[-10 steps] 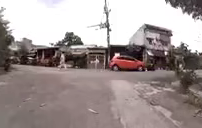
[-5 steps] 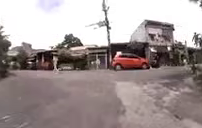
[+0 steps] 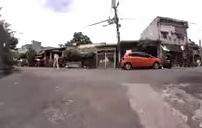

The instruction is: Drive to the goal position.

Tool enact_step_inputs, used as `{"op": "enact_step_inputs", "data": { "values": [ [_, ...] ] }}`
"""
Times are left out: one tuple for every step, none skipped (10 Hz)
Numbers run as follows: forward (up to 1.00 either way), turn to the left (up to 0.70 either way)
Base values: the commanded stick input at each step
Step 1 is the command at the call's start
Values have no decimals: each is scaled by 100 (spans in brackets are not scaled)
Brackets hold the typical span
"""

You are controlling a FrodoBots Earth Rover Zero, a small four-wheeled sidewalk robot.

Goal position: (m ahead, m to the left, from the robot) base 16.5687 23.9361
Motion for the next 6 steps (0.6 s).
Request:
{"op": "enact_step_inputs", "data": {
  "values": [
    [100,0],
    [100,0],
    [100,0],
    [100,0],
    [100,0],
    [100,0]
  ]
}}
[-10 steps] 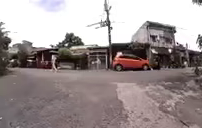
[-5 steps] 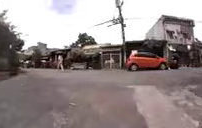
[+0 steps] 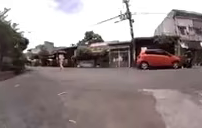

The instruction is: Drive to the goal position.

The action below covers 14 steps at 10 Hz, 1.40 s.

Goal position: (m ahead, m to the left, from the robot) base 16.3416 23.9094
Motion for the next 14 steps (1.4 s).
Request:
{"op": "enact_step_inputs", "data": {
  "values": [
    [100,0],
    [100,0],
    [100,0],
    [100,40],
    [100,40],
    [100,40],
    [100,5],
    [100,0],
    [100,0],
    [100,0],
    [100,0],
    [100,0],
    [100,0],
    [100,0]
  ]
}}
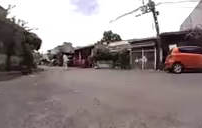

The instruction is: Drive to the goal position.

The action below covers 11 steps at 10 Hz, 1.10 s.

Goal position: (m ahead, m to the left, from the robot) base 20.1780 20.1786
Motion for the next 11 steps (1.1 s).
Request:
{"op": "enact_step_inputs", "data": {
  "values": [
    [100,0],
    [100,0],
    [100,0],
    [100,0],
    [100,0],
    [100,0],
    [100,0],
    [100,0],
    [100,0],
    [100,0],
    [100,0]
  ]
}}
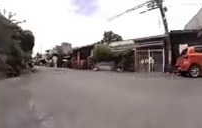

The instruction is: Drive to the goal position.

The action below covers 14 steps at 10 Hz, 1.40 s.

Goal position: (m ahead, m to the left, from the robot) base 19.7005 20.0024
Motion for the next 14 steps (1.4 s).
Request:
{"op": "enact_step_inputs", "data": {
  "values": [
    [100,0],
    [100,0],
    [100,0],
    [100,0],
    [100,0],
    [100,0],
    [100,0],
    [100,0],
    [100,23],
    [100,40],
    [100,40],
    [100,14],
    [100,0],
    [100,0]
  ]
}}
